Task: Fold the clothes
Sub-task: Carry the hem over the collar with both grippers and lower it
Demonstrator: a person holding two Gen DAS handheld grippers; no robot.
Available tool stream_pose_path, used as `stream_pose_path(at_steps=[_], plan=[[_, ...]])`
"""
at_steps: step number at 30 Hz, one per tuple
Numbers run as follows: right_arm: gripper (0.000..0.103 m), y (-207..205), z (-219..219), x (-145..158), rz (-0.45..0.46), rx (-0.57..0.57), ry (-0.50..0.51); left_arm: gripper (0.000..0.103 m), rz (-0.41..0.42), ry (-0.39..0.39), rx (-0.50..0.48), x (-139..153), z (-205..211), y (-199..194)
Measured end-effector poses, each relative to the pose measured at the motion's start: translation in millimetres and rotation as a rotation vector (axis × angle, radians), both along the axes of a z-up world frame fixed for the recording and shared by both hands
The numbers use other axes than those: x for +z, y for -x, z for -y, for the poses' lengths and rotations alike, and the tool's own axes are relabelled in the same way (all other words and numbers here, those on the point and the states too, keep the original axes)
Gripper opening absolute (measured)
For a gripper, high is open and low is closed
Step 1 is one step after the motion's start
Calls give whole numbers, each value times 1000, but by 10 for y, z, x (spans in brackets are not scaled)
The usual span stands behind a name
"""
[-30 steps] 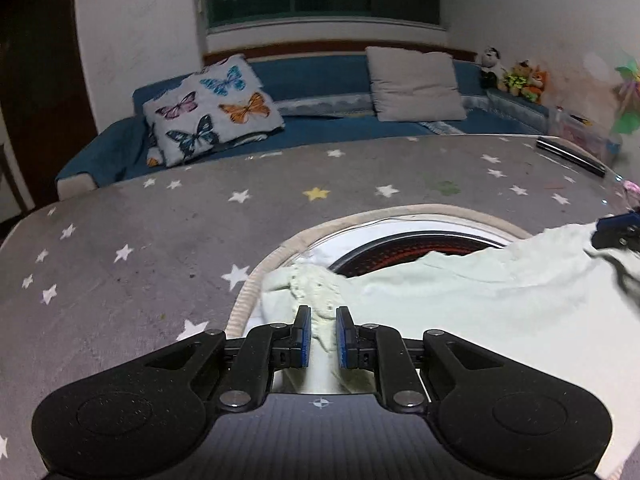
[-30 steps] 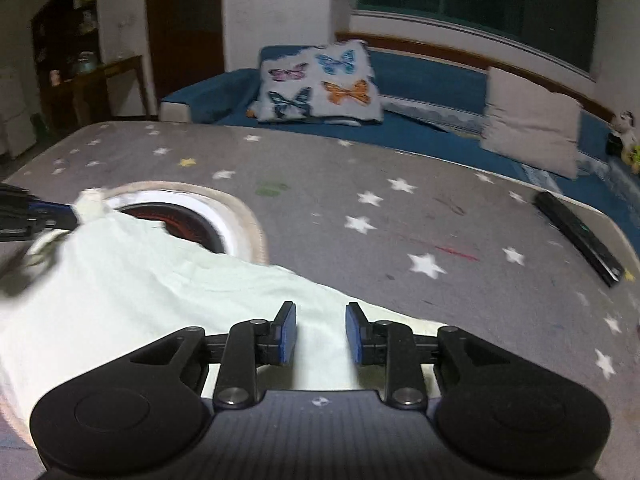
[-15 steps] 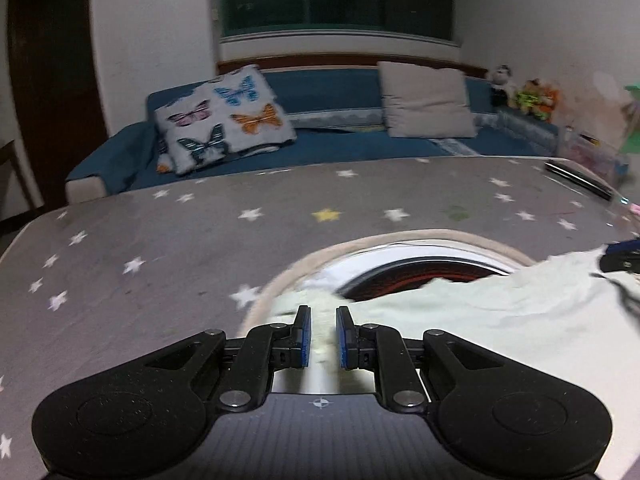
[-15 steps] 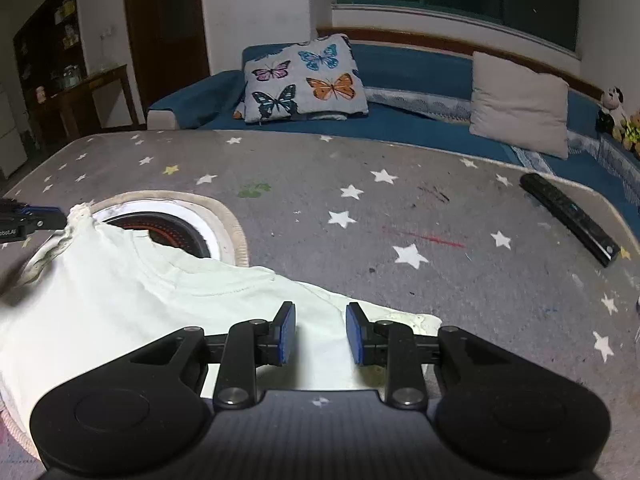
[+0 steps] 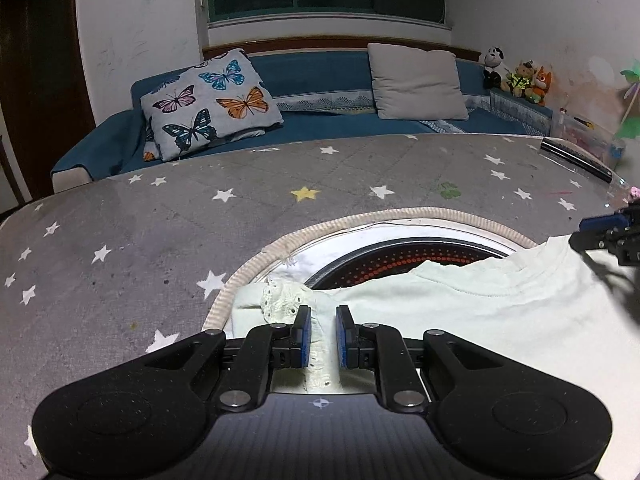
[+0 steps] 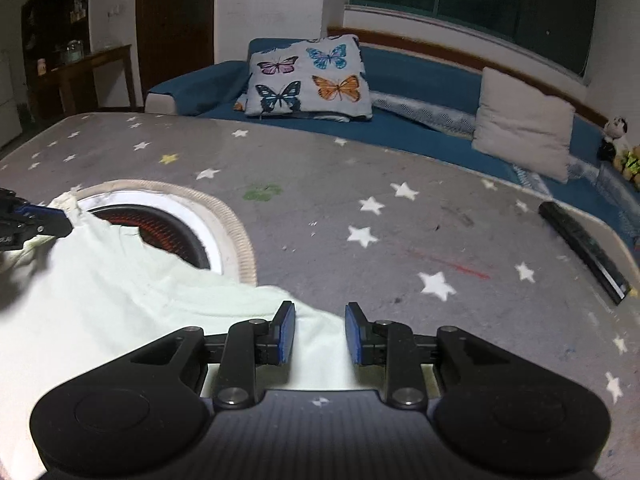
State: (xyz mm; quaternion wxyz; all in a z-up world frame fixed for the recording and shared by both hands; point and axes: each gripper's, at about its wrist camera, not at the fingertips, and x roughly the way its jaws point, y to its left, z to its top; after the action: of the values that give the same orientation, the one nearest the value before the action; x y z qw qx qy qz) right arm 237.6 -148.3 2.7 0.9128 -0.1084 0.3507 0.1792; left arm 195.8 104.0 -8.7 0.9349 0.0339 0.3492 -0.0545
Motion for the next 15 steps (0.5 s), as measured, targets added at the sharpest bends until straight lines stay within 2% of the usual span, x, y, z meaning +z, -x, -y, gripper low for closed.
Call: stream_pose_path(at_steps=[3,7,9,10,13,15], plan=[[26,86,-49,64,20,52,-4,16,1,2,1,0,0,-1],[28,295,-257,104,19,191,-5,16,4,3,3,-3,5,5],[38,394,-390,91,25,260,21,16,6,5,3,-6,3,6],[39,418,-460,65,28,282,44,16,6,7,4,-7,0,8],[39,372,-613,-47,30,295,109,16,10,14,8,-14,-9,19],[39,265,-614,-90,20,262,103,17,13,18,8,-21,-19,28]])
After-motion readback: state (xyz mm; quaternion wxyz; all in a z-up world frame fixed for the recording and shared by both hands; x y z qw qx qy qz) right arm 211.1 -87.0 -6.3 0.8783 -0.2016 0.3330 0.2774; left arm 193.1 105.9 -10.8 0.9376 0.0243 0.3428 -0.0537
